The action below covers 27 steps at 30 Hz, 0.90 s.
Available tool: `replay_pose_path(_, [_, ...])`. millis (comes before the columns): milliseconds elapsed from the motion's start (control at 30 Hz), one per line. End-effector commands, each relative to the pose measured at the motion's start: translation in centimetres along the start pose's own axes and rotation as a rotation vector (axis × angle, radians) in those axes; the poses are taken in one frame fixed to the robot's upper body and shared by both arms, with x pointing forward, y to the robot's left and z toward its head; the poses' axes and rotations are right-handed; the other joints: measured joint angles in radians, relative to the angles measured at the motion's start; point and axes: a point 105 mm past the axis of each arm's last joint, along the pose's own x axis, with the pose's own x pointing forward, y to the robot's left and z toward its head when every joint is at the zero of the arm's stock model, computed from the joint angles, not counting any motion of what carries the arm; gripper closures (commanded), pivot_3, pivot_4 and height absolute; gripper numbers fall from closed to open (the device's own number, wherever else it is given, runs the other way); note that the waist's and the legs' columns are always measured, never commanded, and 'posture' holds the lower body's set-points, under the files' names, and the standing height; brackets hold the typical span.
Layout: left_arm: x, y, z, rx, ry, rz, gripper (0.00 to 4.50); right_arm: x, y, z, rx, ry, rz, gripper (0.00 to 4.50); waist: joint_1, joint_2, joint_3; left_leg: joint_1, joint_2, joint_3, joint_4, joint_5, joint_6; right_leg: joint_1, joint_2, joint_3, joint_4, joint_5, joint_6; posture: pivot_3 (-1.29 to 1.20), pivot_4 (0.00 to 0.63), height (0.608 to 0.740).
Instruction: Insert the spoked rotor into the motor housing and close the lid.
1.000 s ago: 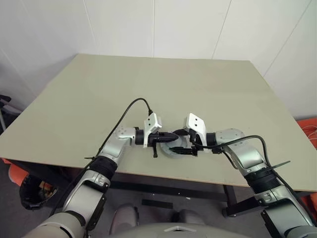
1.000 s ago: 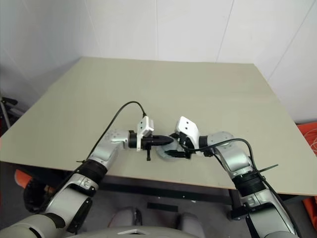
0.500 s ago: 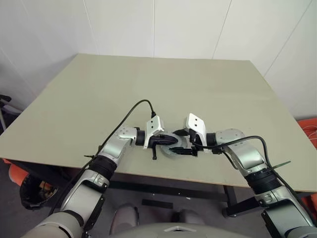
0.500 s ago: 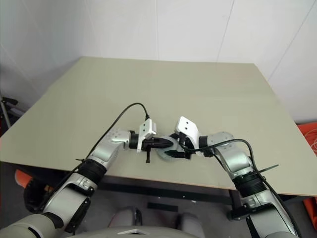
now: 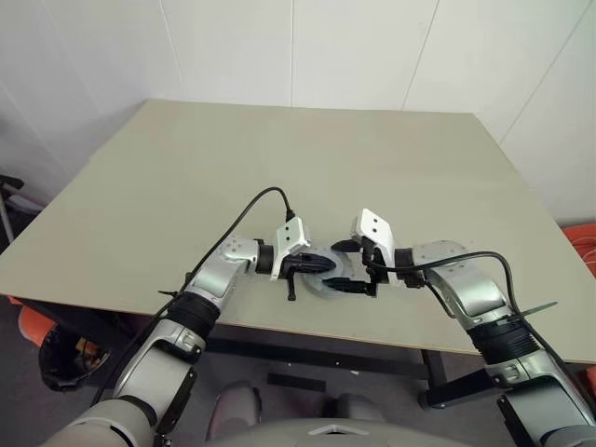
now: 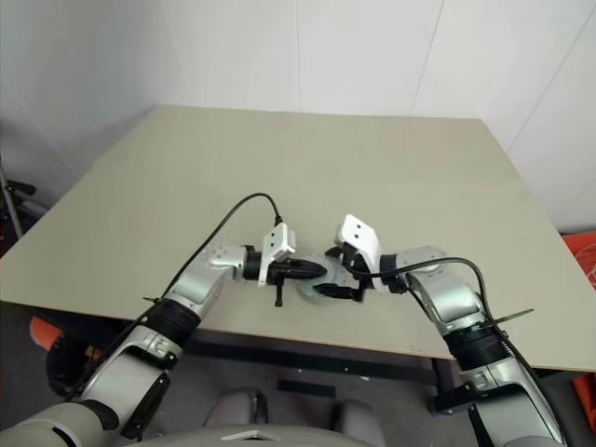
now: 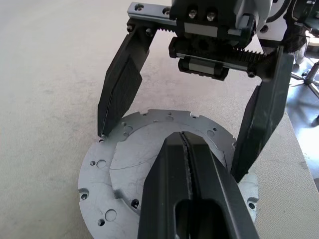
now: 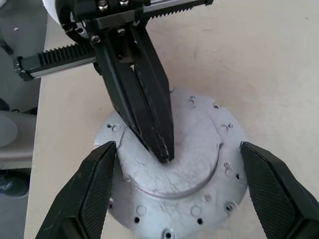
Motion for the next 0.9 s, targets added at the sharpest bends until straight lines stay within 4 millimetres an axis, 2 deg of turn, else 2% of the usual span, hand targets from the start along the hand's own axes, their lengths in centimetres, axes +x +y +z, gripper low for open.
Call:
replay_pose_path(33, [0.1,-0.3,-0.6,-0.009,0.029,-0.007,4.5,-1.7,-0.4,1.9,-0.023,-0.052,-0.02,0.01,0.002,0.001,0.001,0.0,0.0,0.0,0.0,0.0,0.0,0.0,0.0,0.0,0.0,0.0,0.0,0.0,0.0,0.74])
replay_pose_path(167, [0.1,-0.5,-0.6,-0.012,0.028,-0.012,4.5,-3.2,0.5,3.1,-0.023,-0.076,0.003,0.01,0.005,0.001,0.002,-0.002,0.0,0.0,0.0,0.0,0.0,-0.002,0.0,0.0,0.0,0.0,0.0,0.0,0.0,0.74])
replay_pose_path(300, [0.2,-0.5,-0.6,-0.014,0.028,-0.016,4.5,-5.0,0.0,3.8,0.032,-0.1,-0.053,0.01,0.006,0.002,0.002,-0.002,0.0,0.0,-0.001,0.0,0.0,-0.002,0.0,0.0,0.0,0.0,0.0,0.0,0.0,0.74])
replay_pose_path(367, [0.3,-0.6,-0.5,-0.014,0.027,-0.02,4.5,-6.0,-0.8,3.5,0.095,-0.095,-0.123,0.01,0.007,0.002,0.002,-0.002,0.0,0.0,-0.001,0.0,0.0,-0.002,0.0,0.0,0.0,0.0,0.0,0.0,0.0,0.74])
replay_pose_path(433, [0.3,-0.6,-0.5,-0.013,0.027,-0.024,4.5,-6.8,-1.7,2.0,0.188,-0.026,-0.219,0.01,0.007,0.001,0.002,-0.002,0.0,0.0,-0.001,0.0,0.0,-0.002,0.0,0.0,-0.001,0.0,0.0,0.0,0.0,0.74])
replay_pose_path(500, [0.4,-0.7,-0.4,-0.013,0.026,-0.027,4.5,-7.4,-1.6,1.1,0.255,0.012,-0.236,0.01,0.008,0.001,0.002,-0.002,0.0,0.0,-0.001,0.0,0.0,-0.002,0.0,0.0,-0.001,-0.001,0.002,0.0,0.0,0.74])
replay_pose_path(767, [0.5,-0.8,-0.3,-0.011,0.024,-0.037,4.5,-6.9,1.2,0.9,0.641,0.034,-0.111,0.01,0.013,0.005,0.002,-0.002,0.0,0.0,-0.001,0.0,0.0,-0.002,0.0,0.0,-0.001,-0.001,0.002,0.0,0.0,0.74])
replay_pose_path(900, [0.4,-0.8,-0.3,-0.013,0.026,-0.038,4.5,-6.6,1.7,1.9,0.779,-0.016,-0.054,0.01,0.024,0.005,0.001,-0.002,0.0,0.001,-0.001,0.0,0.0,-0.003,0.0,0.0,-0.001,-0.002,0.003,0.0,0.0,0.74])
